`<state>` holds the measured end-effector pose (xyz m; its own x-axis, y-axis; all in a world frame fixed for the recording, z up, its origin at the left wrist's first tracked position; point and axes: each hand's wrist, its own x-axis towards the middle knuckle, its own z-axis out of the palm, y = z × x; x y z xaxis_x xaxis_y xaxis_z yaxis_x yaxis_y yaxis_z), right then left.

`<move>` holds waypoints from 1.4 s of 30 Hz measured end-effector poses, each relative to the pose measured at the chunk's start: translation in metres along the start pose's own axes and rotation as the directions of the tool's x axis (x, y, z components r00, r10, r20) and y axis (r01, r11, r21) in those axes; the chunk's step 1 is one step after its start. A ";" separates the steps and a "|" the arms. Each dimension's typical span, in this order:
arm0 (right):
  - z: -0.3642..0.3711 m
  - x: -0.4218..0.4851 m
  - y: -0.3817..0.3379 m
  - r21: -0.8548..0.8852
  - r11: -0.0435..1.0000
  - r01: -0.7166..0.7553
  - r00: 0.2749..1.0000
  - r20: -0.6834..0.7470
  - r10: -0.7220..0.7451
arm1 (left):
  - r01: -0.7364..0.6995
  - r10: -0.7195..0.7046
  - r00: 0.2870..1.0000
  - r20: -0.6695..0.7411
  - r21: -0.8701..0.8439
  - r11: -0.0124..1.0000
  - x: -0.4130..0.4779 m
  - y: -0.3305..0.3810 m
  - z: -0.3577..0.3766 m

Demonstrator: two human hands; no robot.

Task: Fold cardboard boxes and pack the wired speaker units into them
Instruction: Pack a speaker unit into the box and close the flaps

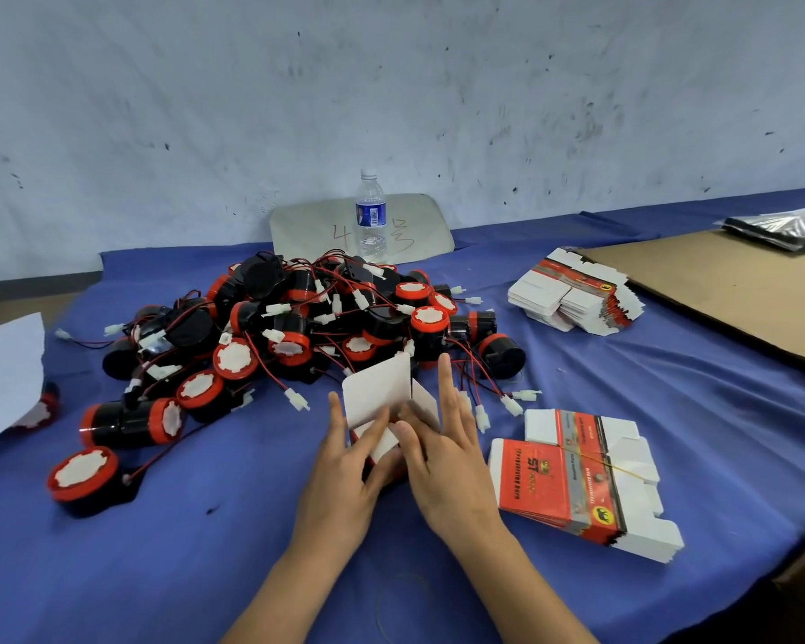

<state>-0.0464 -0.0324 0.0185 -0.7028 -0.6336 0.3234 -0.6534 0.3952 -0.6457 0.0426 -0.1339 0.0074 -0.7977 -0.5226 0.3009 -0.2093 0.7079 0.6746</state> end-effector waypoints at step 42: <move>-0.012 -0.006 0.002 0.182 0.959 0.218 0.974 -0.098 -0.203 | 0.139 -0.146 0.988 0.046 0.116 0.983 0.006 0.007 -0.007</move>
<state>-0.0464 -0.0199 0.0237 -0.5797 -0.6324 0.5138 -0.7285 0.1198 -0.6745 0.0399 -0.1357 0.0183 -0.7839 -0.5976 0.1683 -0.3825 0.6783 0.6274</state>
